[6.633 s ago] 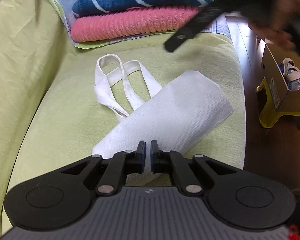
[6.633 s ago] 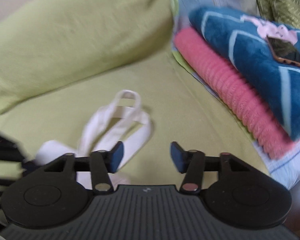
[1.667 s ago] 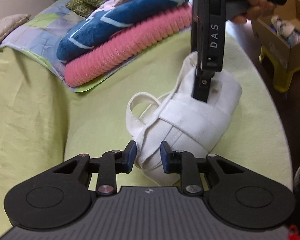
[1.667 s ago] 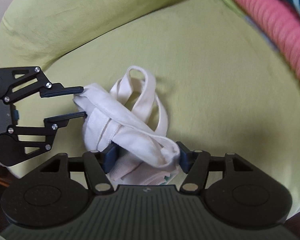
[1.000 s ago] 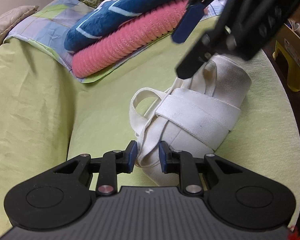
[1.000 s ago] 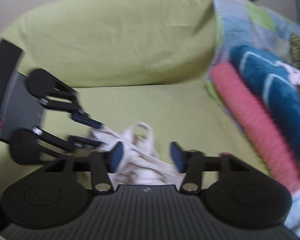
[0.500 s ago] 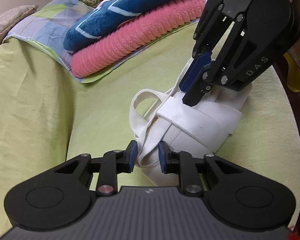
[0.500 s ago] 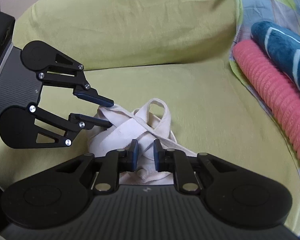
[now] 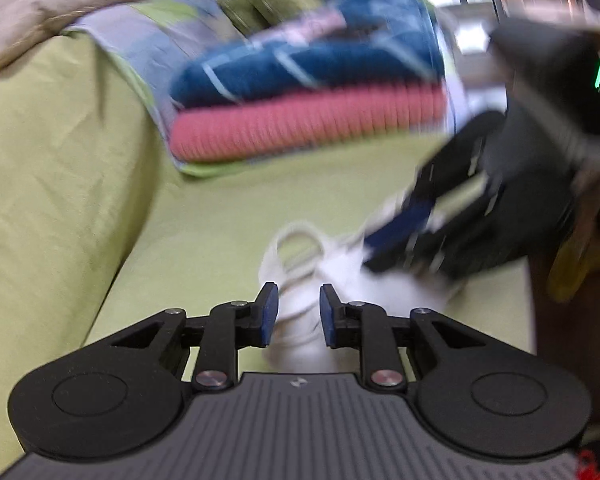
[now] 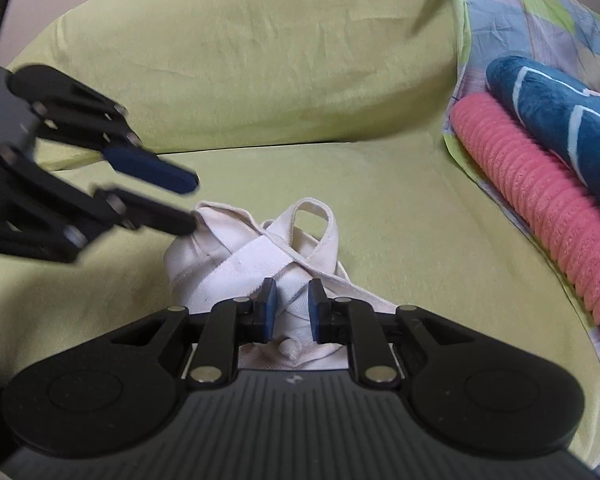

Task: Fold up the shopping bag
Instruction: 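Grasp the crossed handles of the wrapped bag with the right gripper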

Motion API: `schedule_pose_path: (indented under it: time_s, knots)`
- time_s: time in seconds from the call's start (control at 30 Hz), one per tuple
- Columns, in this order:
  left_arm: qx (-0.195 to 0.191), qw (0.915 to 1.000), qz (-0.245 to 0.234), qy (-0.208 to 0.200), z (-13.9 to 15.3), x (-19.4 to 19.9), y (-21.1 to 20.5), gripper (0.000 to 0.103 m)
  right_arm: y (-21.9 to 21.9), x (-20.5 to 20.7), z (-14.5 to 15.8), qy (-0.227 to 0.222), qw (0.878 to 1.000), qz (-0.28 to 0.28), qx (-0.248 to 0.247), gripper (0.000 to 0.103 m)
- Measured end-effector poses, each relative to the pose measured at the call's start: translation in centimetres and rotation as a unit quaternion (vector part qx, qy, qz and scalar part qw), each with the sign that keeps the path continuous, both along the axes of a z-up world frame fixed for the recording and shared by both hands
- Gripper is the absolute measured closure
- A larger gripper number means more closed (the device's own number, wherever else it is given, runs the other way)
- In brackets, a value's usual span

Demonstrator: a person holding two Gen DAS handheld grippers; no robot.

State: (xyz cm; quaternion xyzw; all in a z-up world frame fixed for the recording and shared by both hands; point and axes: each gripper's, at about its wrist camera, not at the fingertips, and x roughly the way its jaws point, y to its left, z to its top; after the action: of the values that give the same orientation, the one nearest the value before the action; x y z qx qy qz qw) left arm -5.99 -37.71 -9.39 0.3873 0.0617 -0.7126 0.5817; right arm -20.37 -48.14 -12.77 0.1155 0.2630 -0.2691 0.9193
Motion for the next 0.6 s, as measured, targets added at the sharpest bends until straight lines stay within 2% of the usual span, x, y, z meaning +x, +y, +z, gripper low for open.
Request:
schedule_pose_path:
  time_s: [0.1, 0.17, 0.3, 0.37, 0.4, 0.43, 0.47, 0.53, 0.6]
  knots:
    - [0.017, 0.9995, 0.016, 0.023, -0.3, 0.1, -1.1, 0.075, -0.2, 0.0, 0.0, 0.002, 1.000, 0.004, 0.001, 0.090]
    - [0.052, 0.9976, 0.046, 0.007, -2.1, 0.3, -2.4, 0.076, -0.3, 0.0, 0.0, 0.003, 1.000, 0.007, 0.001, 0.090]
    - [0.053, 0.9957, 0.067, 0.036, -3.1, 0.8, -2.3, 0.084, -1.1, 0.3, 0.6, 0.020, 0.999, 0.030, 0.010, 0.089]
    - [0.053, 0.9962, 0.062, 0.031, -3.1, 0.7, -2.3, 0.084, -2.6, 0.5, 1.6, 0.036, 0.997, 0.060, 0.041, 0.086]
    - [0.055, 0.9963, 0.059, 0.028, -3.0, 0.7, -2.4, 0.084, -3.6, 0.5, 2.2, 0.043, 0.994, 0.077, 0.059, 0.076]
    - [0.057, 0.9962, 0.059, 0.028, -2.9, 0.8, -2.5, 0.084, -4.7, 0.4, 2.8, 0.045, 0.991, 0.093, 0.080, 0.058]
    - [0.060, 0.9961, 0.059, 0.029, -2.8, 0.8, -2.7, 0.084, -5.8, 0.2, 3.5, 0.040, 0.989, 0.106, 0.099, 0.049]
    - [0.060, 0.9963, 0.056, 0.025, -2.8, 0.7, -2.8, 0.084, -7.8, -0.3, 4.8, 0.027, 0.986, 0.122, 0.114, 0.015]
    - [0.060, 0.9966, 0.052, 0.023, -2.9, 0.7, -2.8, 0.084, -10.0, 0.1, 5.2, 0.022, 0.977, 0.156, 0.143, 0.007]
